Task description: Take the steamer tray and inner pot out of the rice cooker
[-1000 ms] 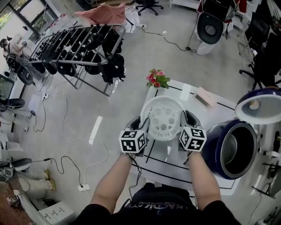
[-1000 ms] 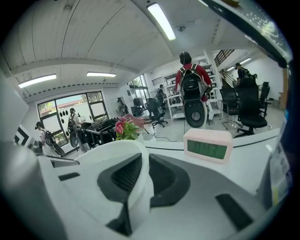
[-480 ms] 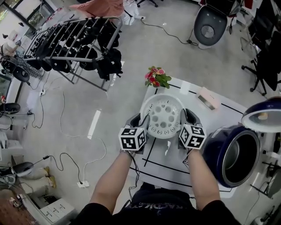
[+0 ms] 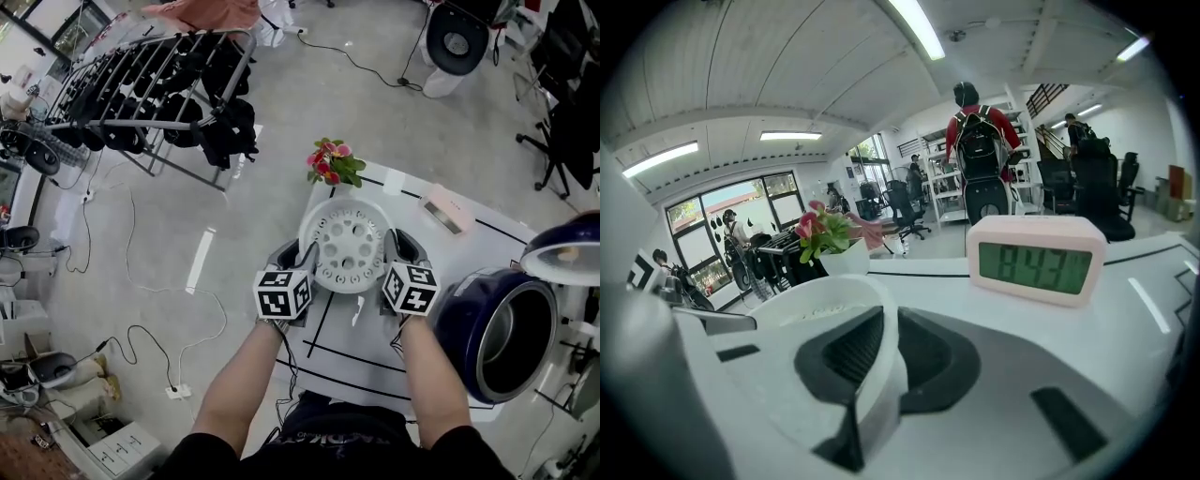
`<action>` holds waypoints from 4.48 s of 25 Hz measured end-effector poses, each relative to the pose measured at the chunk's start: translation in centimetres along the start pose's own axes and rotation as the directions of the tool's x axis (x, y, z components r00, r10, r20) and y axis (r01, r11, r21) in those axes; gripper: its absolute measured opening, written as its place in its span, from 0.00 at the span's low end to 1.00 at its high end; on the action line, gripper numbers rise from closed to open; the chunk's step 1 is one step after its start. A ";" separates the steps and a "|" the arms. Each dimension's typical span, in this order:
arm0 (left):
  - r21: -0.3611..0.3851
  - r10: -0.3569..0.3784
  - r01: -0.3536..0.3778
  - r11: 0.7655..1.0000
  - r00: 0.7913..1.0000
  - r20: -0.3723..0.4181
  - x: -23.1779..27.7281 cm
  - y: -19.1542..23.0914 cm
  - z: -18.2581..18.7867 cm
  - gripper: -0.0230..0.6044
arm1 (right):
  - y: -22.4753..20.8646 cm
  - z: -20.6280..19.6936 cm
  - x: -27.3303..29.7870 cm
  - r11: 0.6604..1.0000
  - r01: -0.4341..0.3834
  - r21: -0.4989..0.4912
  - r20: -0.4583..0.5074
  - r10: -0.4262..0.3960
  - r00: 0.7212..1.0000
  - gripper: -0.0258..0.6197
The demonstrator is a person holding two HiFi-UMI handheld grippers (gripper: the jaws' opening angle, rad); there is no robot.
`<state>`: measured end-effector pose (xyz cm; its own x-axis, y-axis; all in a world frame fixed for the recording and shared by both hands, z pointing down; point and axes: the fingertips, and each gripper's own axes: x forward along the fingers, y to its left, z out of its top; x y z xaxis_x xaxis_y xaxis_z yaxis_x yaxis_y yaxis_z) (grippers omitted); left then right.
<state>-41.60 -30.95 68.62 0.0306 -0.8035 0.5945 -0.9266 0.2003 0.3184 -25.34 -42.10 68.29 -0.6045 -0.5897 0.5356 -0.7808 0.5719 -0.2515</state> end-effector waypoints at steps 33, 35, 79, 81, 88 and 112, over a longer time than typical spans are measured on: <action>0.149 -0.094 0.063 0.987 0.973 0.211 -13.1 -6.9 7.0 0.45 | 8.4 9.1 -12.5 0.988 -0.111 -0.108 0.273 0.137 0.952 0.30; 0.174 -0.122 0.081 0.981 0.964 0.238 -14.8 -8.4 7.9 0.45 | 9.3 10.0 -14.8 0.985 -0.120 -0.127 0.299 0.154 0.942 0.31; 0.461 -0.528 0.440 0.771 0.846 0.075 -18.4 -44.6 0.6 0.47 | -17.4 4.1 -49.8 0.901 0.407 0.148 0.358 -0.432 0.828 0.37; 0.459 -0.492 0.410 0.788 0.868 0.068 -17.3 -44.2 0.4 0.47 | -18.5 3.7 -48.6 0.903 0.405 0.141 0.320 -0.429 0.845 0.39; 0.469 -0.372 0.311 0.827 0.927 0.041 -14.1 -43.4 -0.7 0.50 | -22.0 2.3 -45.1 0.899 0.431 0.083 0.197 -0.438 0.877 0.40; 0.559 -0.197 0.136 0.818 0.979 0.051 -9.0 -44.0 -0.9 0.52 | -26.5 1.4 -40.8 0.894 0.439 -0.089 -0.031 -0.443 0.896 0.45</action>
<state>-0.77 -32.06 49.91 0.1934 -0.8545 0.4821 -0.9632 -0.2588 -0.0722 19.77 -33.99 51.98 -0.1905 -0.7641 0.6163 -0.9494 0.3030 0.0823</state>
